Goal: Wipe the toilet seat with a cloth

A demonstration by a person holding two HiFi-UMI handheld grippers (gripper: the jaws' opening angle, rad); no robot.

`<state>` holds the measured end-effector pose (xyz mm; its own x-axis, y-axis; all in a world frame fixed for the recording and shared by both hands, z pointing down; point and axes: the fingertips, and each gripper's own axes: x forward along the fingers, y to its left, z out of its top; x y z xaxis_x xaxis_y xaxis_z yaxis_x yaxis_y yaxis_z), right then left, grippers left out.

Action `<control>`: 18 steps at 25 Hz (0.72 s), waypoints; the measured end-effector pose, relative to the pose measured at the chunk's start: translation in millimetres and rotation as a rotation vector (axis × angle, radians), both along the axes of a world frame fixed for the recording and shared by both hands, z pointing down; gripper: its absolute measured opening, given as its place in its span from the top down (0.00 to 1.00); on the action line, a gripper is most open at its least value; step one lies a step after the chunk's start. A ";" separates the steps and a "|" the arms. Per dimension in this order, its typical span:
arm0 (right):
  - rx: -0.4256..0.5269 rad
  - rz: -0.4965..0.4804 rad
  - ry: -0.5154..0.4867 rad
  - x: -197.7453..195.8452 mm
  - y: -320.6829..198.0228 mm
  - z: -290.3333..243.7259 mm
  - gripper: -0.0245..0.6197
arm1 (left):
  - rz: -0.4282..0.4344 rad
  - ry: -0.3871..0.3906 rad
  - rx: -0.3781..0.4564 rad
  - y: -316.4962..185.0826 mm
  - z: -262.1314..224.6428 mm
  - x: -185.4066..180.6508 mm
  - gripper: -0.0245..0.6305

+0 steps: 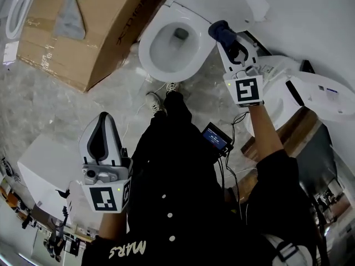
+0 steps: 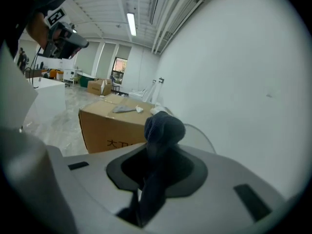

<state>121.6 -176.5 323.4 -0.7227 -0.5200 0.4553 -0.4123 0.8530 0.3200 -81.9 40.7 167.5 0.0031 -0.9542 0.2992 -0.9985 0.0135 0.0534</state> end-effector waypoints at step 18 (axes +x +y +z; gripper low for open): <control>0.128 -0.292 0.436 -58.5 -29.2 228.4 0.82 | -0.077 0.131 -0.113 -6.6 117.0 4.7 0.95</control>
<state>63.2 -205.7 551.9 -0.6040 -0.3970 0.6911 0.0302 0.8551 0.5176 -77.2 34.0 284.5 -0.0228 -0.9134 0.4063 -0.9788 0.1032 0.1771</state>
